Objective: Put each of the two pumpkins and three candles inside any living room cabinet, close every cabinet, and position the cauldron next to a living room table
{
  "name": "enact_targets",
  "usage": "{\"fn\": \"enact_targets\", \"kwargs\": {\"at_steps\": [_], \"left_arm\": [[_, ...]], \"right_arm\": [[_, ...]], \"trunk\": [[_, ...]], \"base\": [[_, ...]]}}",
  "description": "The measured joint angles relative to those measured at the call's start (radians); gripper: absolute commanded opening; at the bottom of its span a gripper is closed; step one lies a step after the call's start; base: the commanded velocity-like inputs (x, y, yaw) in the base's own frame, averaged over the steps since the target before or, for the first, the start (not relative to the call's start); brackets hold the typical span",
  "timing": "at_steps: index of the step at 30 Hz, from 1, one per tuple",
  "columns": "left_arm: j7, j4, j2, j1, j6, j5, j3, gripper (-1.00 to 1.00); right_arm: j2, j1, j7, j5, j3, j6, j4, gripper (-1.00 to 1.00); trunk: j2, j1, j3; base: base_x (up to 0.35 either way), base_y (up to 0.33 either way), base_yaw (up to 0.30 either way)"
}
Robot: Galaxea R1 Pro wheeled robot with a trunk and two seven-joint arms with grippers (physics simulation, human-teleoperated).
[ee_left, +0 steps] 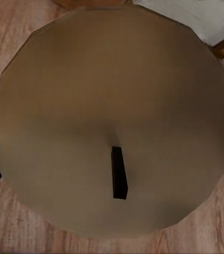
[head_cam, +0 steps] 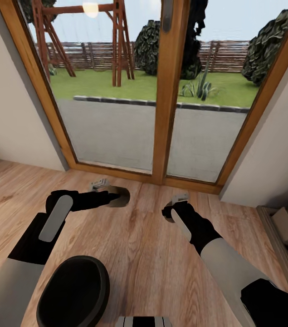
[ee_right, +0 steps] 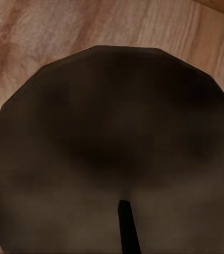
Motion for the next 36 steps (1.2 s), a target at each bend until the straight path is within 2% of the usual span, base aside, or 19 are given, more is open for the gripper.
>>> {"fn": "enact_targets", "kwargs": {"at_steps": [11,18,22,36], "left_arm": [[0.013,0.000,0.000,0.000,0.000,0.006,0.000,-1.00],[0.013,0.000,0.001,0.000,0.000,0.006,0.000,-1.00],[0.013,0.001,0.001,0.000,0.000,0.007,0.002,-1.00],[0.013,0.001,0.001,0.000,0.000,0.004,0.003,-1.00]], "right_arm": [[0.001,0.000,0.000,-0.001,-0.002,0.001,0.000,-1.00],[0.003,0.000,0.000,-0.001,-0.003,0.001,-0.001,-1.00],[0.006,0.000,-0.002,0.000,0.001,0.004,-0.050,-1.00],[0.006,0.000,-0.003,-0.001,0.001,-0.001,-0.052,-1.00]], "trunk": [[0.003,-0.005,0.043],[0.050,-0.031,0.065],[0.078,-0.046,0.077],[0.176,-0.100,0.107]], "base": [[0.000,0.000,0.000],[0.000,0.000,0.000],[0.000,0.000,0.047],[0.000,0.000,0.229]]}}
